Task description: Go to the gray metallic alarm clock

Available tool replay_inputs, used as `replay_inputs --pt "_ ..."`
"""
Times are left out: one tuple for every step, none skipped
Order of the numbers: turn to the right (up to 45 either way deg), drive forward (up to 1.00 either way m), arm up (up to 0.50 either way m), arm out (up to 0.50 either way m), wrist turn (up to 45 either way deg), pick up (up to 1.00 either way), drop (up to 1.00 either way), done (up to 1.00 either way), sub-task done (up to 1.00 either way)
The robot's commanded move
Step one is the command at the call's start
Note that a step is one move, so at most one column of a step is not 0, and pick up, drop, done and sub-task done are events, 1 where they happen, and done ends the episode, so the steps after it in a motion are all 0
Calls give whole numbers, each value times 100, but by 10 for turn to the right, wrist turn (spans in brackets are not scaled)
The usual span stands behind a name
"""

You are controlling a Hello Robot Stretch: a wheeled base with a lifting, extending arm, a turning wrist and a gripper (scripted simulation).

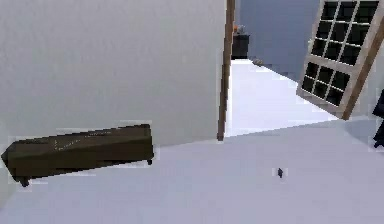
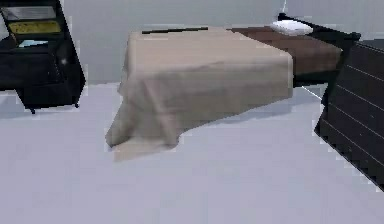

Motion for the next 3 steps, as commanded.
replay_inputs --pt "0 10 0 0 0 0 0 0 0" --pt "240 0 0 0 0 0 0 0 0" --pt "0 20 0 0 0 0 0 0 0"
